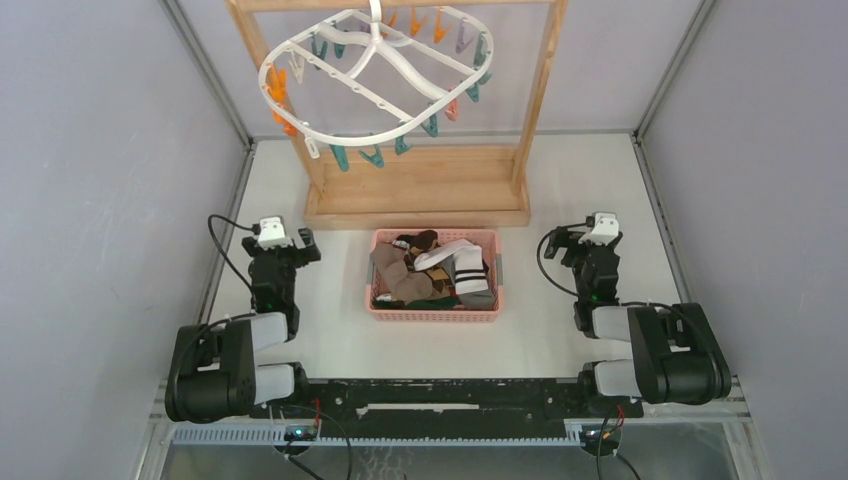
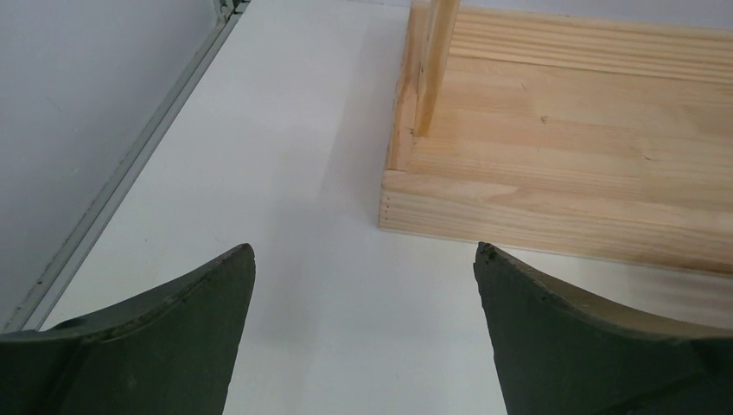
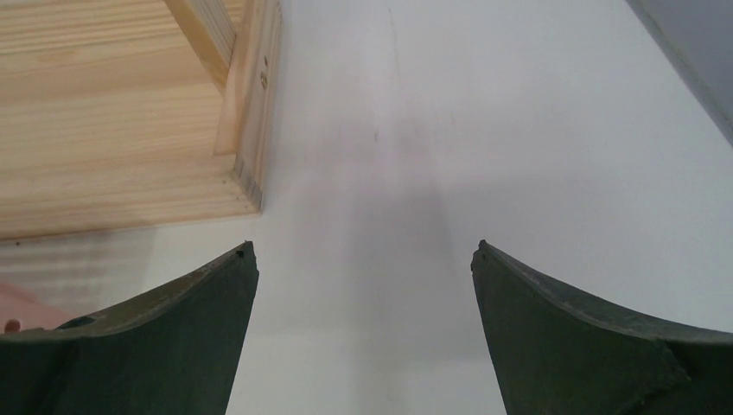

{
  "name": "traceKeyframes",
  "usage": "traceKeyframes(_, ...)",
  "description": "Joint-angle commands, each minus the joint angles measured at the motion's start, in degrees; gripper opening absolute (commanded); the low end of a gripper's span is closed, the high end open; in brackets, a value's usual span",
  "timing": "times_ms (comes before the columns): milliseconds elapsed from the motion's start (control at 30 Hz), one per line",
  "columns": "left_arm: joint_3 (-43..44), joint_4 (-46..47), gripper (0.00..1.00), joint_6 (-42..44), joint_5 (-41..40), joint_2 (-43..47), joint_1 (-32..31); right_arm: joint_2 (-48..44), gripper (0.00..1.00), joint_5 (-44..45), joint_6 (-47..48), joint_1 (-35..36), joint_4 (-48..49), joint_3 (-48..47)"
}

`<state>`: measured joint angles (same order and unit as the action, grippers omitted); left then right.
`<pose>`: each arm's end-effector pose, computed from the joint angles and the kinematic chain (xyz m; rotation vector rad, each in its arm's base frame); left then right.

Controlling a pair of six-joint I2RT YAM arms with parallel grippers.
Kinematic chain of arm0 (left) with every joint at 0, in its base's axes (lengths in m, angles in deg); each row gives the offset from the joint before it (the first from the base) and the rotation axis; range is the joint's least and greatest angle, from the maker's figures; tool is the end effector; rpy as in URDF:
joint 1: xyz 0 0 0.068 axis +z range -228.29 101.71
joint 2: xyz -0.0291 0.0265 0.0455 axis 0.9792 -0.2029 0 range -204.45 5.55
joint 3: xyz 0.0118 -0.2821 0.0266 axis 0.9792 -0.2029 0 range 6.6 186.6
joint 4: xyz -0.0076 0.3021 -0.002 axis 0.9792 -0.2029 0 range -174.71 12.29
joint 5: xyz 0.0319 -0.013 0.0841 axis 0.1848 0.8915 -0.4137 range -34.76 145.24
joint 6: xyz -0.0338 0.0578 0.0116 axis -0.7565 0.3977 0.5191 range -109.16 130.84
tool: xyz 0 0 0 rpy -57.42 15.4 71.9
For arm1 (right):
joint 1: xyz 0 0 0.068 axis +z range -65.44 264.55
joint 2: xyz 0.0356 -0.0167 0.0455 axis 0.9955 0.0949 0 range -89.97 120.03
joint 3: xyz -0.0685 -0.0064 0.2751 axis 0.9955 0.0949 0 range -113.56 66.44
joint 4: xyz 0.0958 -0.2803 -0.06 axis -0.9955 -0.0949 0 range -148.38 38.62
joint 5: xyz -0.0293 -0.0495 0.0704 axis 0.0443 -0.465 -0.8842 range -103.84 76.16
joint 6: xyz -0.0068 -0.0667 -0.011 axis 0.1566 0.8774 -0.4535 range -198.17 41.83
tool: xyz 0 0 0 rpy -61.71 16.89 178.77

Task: Remove the socks clipped to the hanger
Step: Reset both arms

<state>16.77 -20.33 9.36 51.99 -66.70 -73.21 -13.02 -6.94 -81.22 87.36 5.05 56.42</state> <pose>0.2508 0.0253 0.1385 -0.1378 1.6477 0.0945 0.2521 0.0057 0.1167 0.0914 1.7505 -0.0310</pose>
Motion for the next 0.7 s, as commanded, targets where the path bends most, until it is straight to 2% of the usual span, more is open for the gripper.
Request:
traceKeyframes(0,0.02,4.75,1.0,1.12,0.76,0.18,-0.07,0.27,1.0,-1.74,1.32,-0.99,0.16,-3.43)
traceKeyframes(200,-0.11,4.8,1.0,1.12,0.79,0.39,-0.07,0.4,1.0,-4.82,0.85,-2.3,-1.74,-4.31)
traceKeyframes(667,-0.09,4.82,1.0,1.12,0.78,0.35,-0.12,0.62,0.99,-5.16,0.92,-2.29,-2.56,-4.84)
